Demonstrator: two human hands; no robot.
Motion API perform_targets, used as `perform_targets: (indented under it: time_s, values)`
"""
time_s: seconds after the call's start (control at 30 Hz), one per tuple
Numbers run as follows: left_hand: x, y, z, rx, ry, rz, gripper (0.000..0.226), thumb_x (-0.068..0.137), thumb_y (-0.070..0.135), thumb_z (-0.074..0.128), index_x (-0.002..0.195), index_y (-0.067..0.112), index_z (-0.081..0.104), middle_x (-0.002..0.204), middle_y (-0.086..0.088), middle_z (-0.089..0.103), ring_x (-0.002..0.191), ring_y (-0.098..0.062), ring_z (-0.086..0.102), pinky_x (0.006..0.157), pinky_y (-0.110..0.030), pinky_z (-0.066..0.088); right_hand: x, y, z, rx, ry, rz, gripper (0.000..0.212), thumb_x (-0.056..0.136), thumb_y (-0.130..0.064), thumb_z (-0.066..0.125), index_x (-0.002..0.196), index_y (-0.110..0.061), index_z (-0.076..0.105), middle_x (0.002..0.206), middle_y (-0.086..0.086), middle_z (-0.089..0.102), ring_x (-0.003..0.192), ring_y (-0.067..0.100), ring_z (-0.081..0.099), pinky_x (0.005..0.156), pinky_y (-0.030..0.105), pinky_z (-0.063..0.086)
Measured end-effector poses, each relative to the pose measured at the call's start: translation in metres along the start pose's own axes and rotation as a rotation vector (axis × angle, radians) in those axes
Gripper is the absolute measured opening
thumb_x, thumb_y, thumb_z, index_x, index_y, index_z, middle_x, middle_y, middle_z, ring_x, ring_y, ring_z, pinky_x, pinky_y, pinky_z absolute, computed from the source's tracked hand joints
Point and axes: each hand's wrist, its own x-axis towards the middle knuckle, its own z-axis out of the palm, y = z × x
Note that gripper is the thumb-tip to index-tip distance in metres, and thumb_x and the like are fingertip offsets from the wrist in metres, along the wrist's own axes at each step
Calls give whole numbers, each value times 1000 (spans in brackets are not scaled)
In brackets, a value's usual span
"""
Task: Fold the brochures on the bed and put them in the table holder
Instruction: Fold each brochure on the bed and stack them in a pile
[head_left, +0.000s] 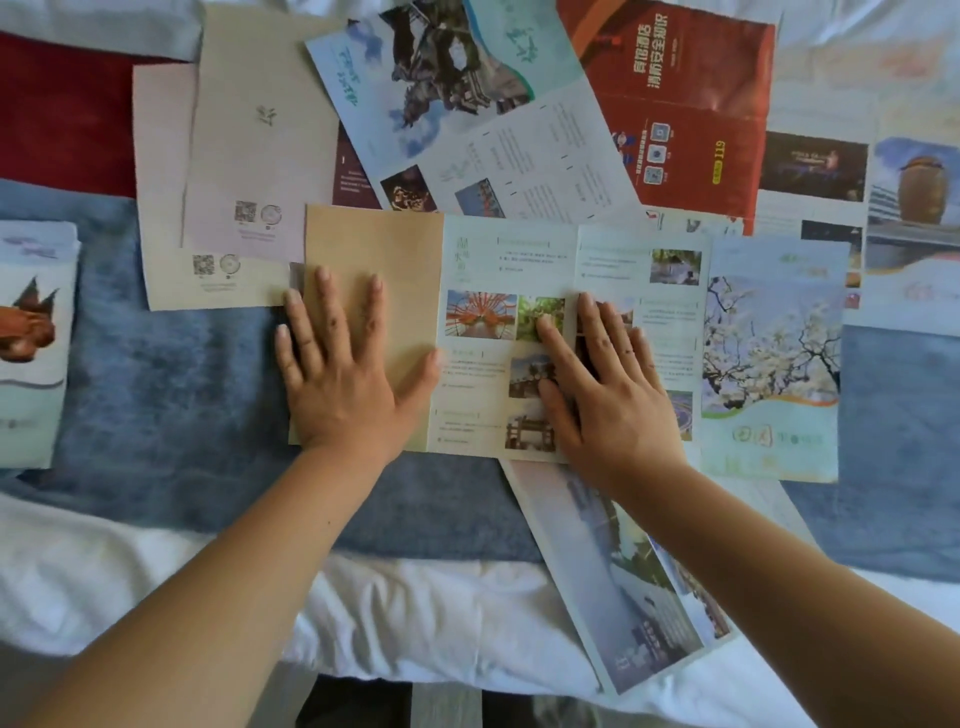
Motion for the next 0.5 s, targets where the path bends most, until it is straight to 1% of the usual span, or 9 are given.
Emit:
perform_targets:
  time_s: [0.07,0.13,0.23,0.3,0.37,0.5]
  values:
    - [-2,-29,0,8,7,-12,92,87,84,10,161,35,-16,170,-12,-19,156,-39,-14,125,-52,-8,4,-15,3,-36,-15,-64,60,109,-51,29,164,-36,12,172,6,0,159,24,-4,129,45,6]
    - [-5,-57,0,12,16,-31,92,88,83,11,162,34,-13,170,-13,-17,157,-38,-12,125,-52,-7,7,-26,6,-58,-36,-93,61,108,-53,27,164,-37,9,172,7,-3,159,24,-6,129,46,7]
    - [-8,-97,-2,5,18,-83,92,89,82,12,163,33,-11,171,-13,-15,158,-35,-10,126,-53,-3,17,-38,7,-94,-68,-78,63,107,-58,23,163,-39,0,172,7,-10,158,24,-12,129,47,3]
    - [-9,-117,-2,2,22,-95,92,89,83,11,163,33,-12,171,-12,-14,158,-32,-9,126,-54,-1,23,-40,5,-94,-65,-34,64,107,-58,25,163,-40,-1,172,7,-11,158,24,-13,129,47,1]
    - [-9,-129,-1,-31,36,-79,91,90,82,14,163,33,-10,171,-10,-12,159,-29,-8,127,-53,0,27,-40,4,-103,-52,-11,65,107,-58,26,163,-40,-2,172,6,-12,158,25,-14,129,47,-1]
    - [-8,-135,1,-156,55,-30,100,85,86,25,165,29,3,172,-9,-7,159,-29,-4,126,-50,2,26,-39,9,-104,-6,-21,64,106,-57,24,164,-37,4,172,5,-9,158,25,-11,129,47,1]
